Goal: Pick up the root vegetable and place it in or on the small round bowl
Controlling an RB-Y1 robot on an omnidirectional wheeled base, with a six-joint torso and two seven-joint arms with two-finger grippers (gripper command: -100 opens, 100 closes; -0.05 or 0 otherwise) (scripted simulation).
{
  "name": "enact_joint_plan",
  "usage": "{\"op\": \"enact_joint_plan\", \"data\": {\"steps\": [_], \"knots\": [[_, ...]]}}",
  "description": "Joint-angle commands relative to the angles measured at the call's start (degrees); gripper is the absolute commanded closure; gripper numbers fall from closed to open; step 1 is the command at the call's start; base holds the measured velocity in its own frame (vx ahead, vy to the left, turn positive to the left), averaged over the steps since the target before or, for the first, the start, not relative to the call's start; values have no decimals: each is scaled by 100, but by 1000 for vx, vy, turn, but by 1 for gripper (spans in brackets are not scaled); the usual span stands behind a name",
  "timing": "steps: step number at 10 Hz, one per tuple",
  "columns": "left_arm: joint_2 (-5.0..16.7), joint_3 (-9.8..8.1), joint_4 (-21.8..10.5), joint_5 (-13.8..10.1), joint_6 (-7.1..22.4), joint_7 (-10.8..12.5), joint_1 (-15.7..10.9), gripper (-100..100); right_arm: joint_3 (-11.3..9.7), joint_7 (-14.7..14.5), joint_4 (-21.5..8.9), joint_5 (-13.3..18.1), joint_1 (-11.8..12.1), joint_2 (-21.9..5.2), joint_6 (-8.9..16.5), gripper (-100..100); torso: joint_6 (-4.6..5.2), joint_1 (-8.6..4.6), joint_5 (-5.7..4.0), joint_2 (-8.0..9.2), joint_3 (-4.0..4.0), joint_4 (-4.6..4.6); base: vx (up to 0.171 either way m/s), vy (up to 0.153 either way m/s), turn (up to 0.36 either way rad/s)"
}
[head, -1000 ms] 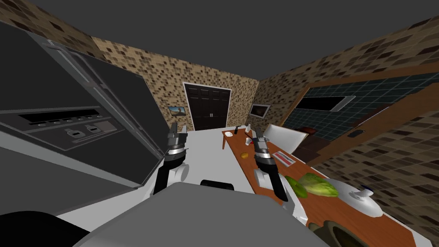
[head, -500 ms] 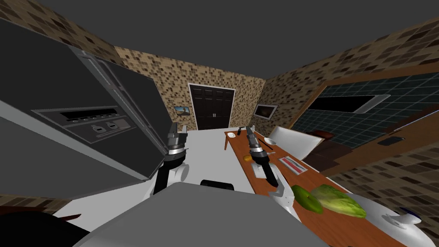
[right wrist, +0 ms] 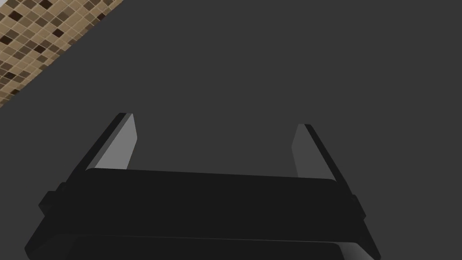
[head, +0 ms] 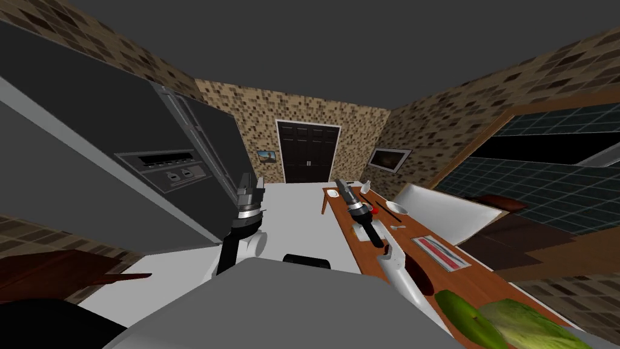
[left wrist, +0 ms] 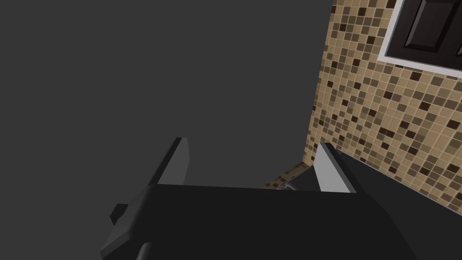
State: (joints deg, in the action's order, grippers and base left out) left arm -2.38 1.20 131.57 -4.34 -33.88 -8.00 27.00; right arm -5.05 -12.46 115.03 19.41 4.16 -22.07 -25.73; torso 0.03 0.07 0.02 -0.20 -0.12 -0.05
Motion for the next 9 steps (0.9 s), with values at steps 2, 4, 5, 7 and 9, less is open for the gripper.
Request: {"op": "enact_joint_plan", "data": {"steps": [2, 4, 5, 7, 9], "knots": [[0, 0, 0, 0, 0, 0, 0, 0, -224, -248, -483, 441, -456, -456, -98, -100, -4, 1, 0, -5, -2, -1, 68, 25, 287], [0, 0, 0, 0, 0, 0, 1, 0, -316, -347, -731, 739, -693, -781, -152, -100, 2, 4, 1, -9, -5, -2, 58, 19, 135], [0, 0, 0, 0, 0, 0, 0, 0, -316, -347, -776, 775, -693, -801, -152, -100, -2, 5, 1, -6, -4, -1, 43, 11, 130], [0, 1, 0, 0, 0, 0, -1, 0, -492, -529, -1169, 1168, -1033, -1217, -277, -100, -5, 5, 1, -2, -1, 0, 59, 19, 331], [0, 0, 0, 0, 0, 0, 1, 0, -576, -610, -1483, 1490, -1179, -1558, -349, -100, 4, 3, 1, -7, -4, -2, 62, 11, 162]]}}
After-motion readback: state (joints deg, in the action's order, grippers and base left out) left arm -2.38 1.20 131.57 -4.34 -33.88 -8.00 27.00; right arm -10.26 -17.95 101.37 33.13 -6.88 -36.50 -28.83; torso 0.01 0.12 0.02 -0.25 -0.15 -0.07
